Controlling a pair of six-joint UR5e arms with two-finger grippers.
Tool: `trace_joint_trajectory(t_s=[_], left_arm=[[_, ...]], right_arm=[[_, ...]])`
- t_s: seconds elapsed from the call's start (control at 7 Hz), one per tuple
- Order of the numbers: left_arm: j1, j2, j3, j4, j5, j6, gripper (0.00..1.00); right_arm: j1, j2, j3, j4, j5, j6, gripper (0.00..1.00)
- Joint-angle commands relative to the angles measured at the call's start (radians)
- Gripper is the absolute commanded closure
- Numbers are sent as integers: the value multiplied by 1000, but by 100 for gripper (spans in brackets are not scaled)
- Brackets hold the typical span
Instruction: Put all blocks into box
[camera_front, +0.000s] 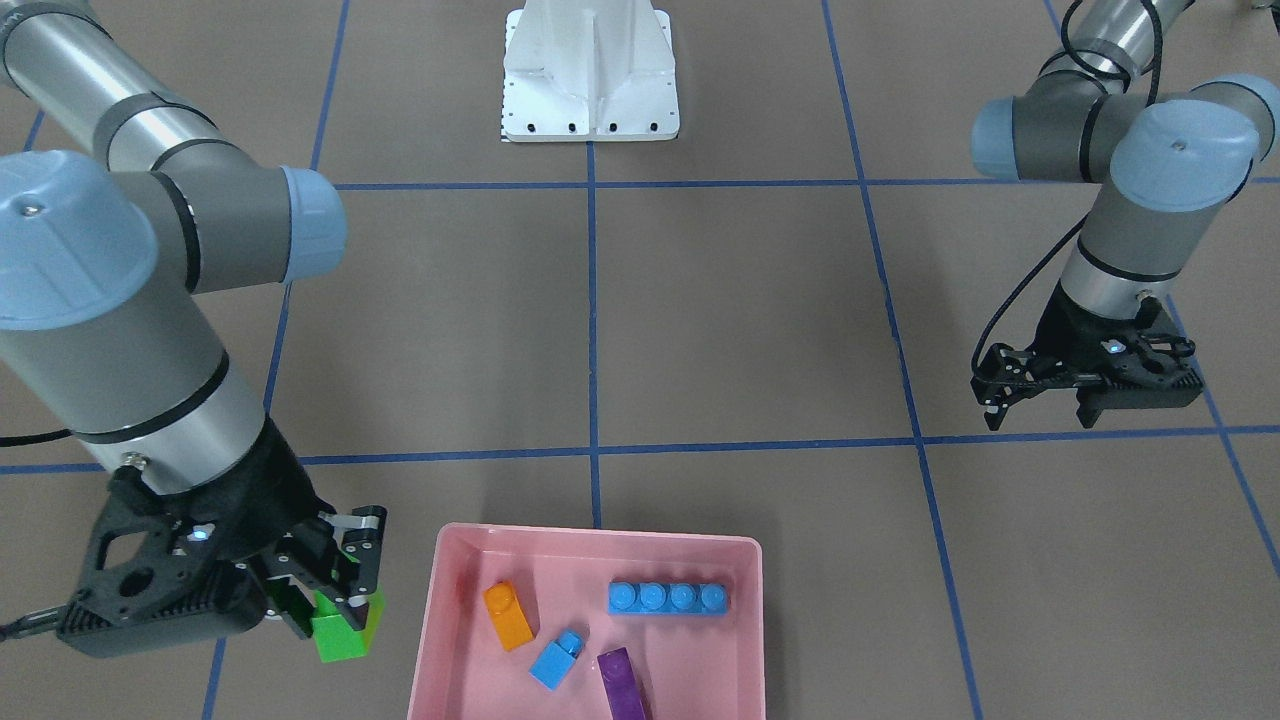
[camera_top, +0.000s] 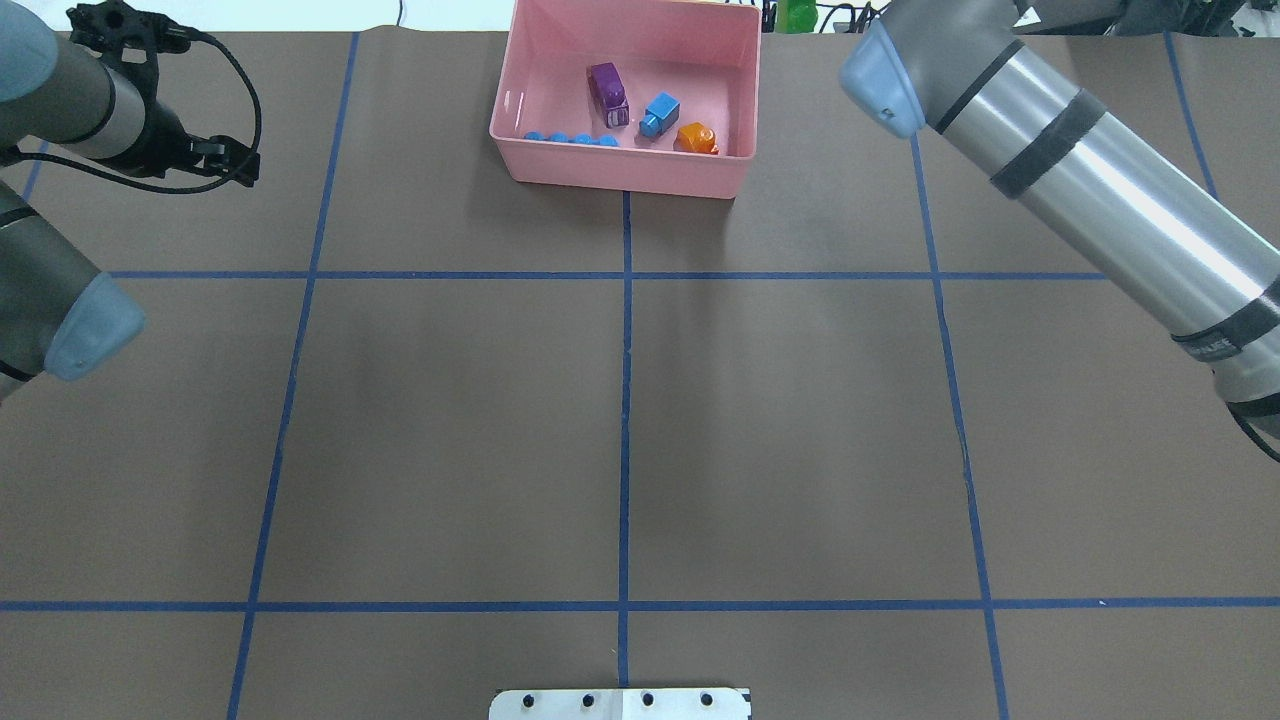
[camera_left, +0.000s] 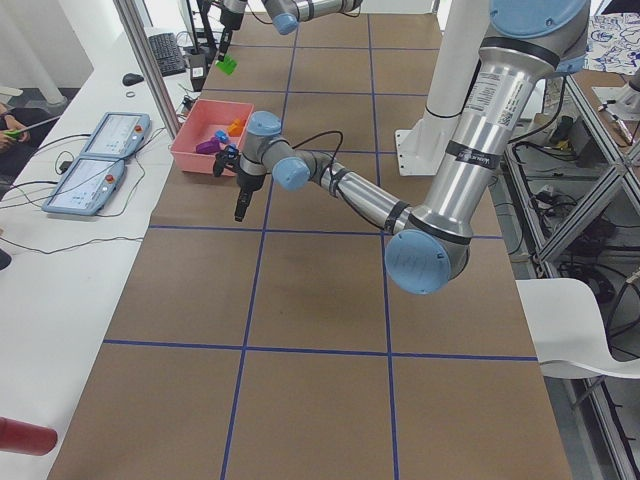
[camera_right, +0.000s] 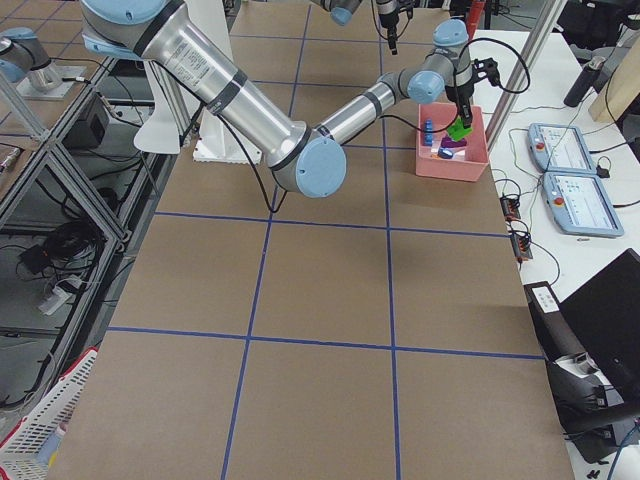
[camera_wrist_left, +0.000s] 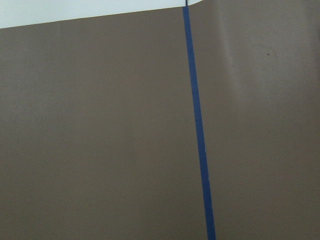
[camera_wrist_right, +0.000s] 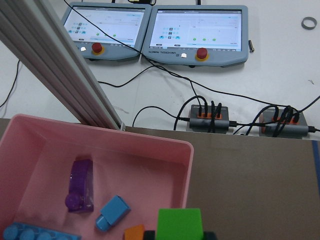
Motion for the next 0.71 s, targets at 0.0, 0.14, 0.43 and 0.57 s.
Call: trace_joint_trajectory(t_s=[0.0,0.14,0.43,0.57], left_arm=[[-5,22,-3,-2,5,9,0],[-16,39,-3,-3,11,14,0],[-17,100,-70,-5,6,20,0],[-20,170,-116,-6,5,114,0]], right_arm=[[-99,65,-153,179,-141,108,100],[-115,77,-194,226,-160,109,100],[-115,88,-201,231,-160,113,1],[-114,96,-201,225,-159,113,0]])
